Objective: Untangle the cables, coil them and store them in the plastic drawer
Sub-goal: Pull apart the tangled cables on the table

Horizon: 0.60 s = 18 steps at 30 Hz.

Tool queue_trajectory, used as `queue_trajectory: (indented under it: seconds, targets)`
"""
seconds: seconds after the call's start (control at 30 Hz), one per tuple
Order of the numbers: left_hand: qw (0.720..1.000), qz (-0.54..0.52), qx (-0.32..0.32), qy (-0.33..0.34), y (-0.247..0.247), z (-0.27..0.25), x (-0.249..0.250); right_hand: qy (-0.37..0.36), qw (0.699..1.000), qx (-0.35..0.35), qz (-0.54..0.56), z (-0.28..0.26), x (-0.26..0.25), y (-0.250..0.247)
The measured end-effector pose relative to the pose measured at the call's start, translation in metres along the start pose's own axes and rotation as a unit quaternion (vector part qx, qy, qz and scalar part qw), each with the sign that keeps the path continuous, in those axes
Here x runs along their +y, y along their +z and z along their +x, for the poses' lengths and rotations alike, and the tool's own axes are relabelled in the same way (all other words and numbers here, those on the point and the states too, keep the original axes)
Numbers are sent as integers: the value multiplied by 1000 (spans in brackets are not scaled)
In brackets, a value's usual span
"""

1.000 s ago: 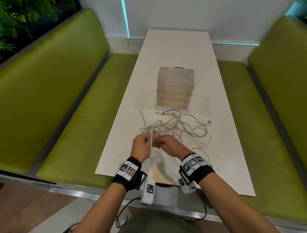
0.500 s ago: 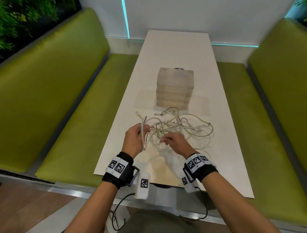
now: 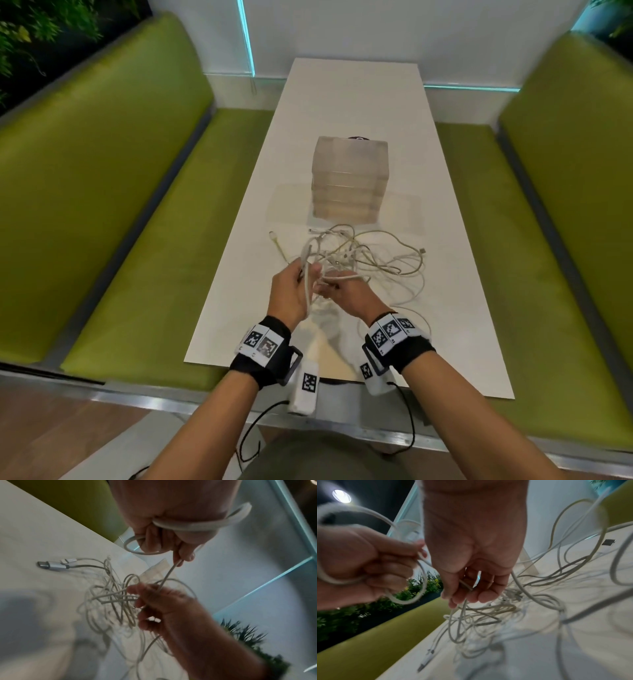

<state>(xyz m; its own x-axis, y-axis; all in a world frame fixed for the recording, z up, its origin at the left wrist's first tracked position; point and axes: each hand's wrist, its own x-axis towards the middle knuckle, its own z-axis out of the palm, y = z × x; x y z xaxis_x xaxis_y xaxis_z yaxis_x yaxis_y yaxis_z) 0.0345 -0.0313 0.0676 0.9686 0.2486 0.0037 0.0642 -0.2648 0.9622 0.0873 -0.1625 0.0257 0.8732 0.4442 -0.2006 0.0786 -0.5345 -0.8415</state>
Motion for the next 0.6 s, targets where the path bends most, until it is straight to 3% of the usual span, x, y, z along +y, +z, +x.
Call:
queue_trajectory:
  seconds: [0.2,0.3,0.43,0.6]
  targets:
    - [993,-104,51,18,-36,-4,40,66,998,11,-22,7,22,-15]
    - [995,-68,69,33,-45,-6,42,54,998,8,-42,9,15,-17]
    - [998,58,-27,-16,-31,-3,15,33,996,-11,-80,6,6,-16]
    - [973,158,-146,-85,0,1,-16,-18,976,-15,-218,5,-6,-10]
